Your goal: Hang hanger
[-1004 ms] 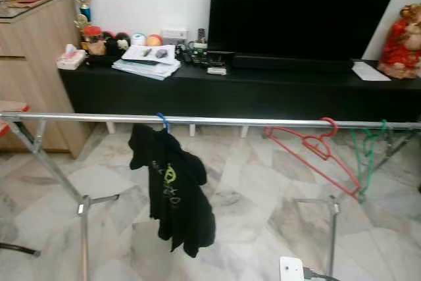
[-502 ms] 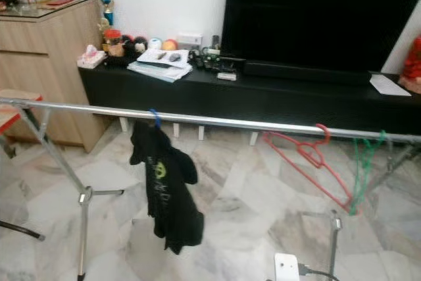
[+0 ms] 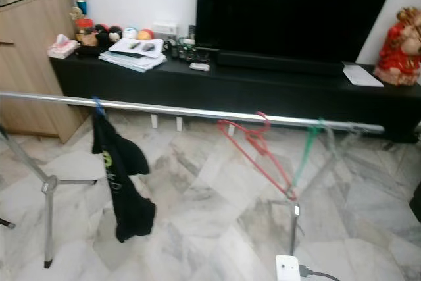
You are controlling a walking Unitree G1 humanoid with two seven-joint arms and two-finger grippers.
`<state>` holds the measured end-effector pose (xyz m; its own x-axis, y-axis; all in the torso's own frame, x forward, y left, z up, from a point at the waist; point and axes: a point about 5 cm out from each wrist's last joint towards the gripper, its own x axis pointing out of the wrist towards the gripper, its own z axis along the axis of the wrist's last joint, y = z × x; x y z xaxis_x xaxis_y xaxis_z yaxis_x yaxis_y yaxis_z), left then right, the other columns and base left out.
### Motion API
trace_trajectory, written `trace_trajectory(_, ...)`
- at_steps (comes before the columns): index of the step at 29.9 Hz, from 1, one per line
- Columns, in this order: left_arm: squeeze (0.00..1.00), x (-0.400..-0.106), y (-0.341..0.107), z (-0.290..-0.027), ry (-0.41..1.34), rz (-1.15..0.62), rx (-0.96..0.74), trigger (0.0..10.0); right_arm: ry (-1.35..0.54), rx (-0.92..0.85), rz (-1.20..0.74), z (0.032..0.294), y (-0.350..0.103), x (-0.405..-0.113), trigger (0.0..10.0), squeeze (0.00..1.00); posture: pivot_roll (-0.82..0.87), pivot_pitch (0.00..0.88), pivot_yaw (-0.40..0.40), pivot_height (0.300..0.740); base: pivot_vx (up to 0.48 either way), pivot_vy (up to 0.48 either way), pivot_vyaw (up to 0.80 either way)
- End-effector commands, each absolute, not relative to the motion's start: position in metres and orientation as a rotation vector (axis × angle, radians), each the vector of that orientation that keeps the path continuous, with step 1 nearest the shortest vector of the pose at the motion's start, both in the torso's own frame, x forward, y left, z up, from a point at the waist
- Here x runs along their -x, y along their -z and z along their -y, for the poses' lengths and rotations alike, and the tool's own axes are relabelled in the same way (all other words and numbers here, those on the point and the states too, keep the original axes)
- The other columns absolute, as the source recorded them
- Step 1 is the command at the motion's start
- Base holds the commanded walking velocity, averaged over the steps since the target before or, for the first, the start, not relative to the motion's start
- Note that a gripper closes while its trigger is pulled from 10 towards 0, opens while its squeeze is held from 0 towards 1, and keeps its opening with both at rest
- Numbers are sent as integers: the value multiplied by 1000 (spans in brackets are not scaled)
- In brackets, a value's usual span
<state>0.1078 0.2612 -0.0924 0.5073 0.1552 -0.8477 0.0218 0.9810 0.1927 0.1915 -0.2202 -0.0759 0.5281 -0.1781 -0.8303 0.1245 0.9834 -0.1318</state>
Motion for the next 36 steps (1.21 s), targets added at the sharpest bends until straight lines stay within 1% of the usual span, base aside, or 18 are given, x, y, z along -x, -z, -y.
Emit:
trace_trajectory(1,0,-103,92,-268,-94,-1065,-212,10000,165,48,-992,214,75,-195,10000,0,115,0,-40,740,0,-450,0)
trace_trajectory(4,0,-110,94,-258,-91,-1065,-209,10000,163,49,-991,214,75,-195,10000,0,115,0,-43,740,0,-136,0)
trace_trajectory(7,0,-122,96,-243,-76,-1052,-212,10000,164,49,-991,215,75,-195,10000,0,114,0,-47,740,0,0,0)
trace_trajectory(9,0,-124,96,-237,-71,-1048,-211,10000,163,50,-991,215,75,-195,10000,0,117,0,-51,740,0,0,0)
trace_trajectory(11,0,-126,98,-226,-64,-1042,-203,10000,157,57,-994,216,75,-196,10000,0,118,0,-57,740,0,0,0)
trace_trajectory(13,0,-126,99,-223,-60,-1039,-197,10000,155,60,-995,216,75,-196,10000,0,120,0,-59,740,0,0,0)
trace_trajectory(16,0,-122,100,-224,-58,-1046,-195,10000,150,65,-995,217,74,-196,10000,0,122,0,-66,740,0,0,0)
trace_trajectory(18,0,-116,100,-231,-58,-1060,-189,10000,145,72,-996,217,74,-196,10000,0,124,0,-69,740,0,0,0)
trace_trajectory(20,0,-104,100,-245,-65,-1094,-188,10000,143,77,-996,218,74,-196,10000,0,124,0,-76,740,0,0,0)
trace_trajectory(24,0,-98,100,-251,-65,-1117,-198,10000,137,90,-996,220,73,-197,10000,0,121,0,-84,740,0,0,0)
trace_trajectory(27,0,-97,100,-251,-56,-1122,-197,10000,136,93,-996,220,73,-197,10000,0,120,0,-86,740,0,0,0)
trace_trajectory(31,0,-106,103,-232,-38,-1107,-182,10000,130,101,-994,221,72,-198,10000,0,122,0,-92,740,0,0,0)
trace_trajectory(33,0,-117,104,-215,-26,-1087,-161,10000,125,106,-994,222,72,-198,10000,0,125,0,-96,740,0,0,0)
trace_trajectory(36,0,-122,104,-208,-20,-1079,-153,10000,125,107,-993,222,72,-199,10000,0,126,0,-97,740,0,0,0)
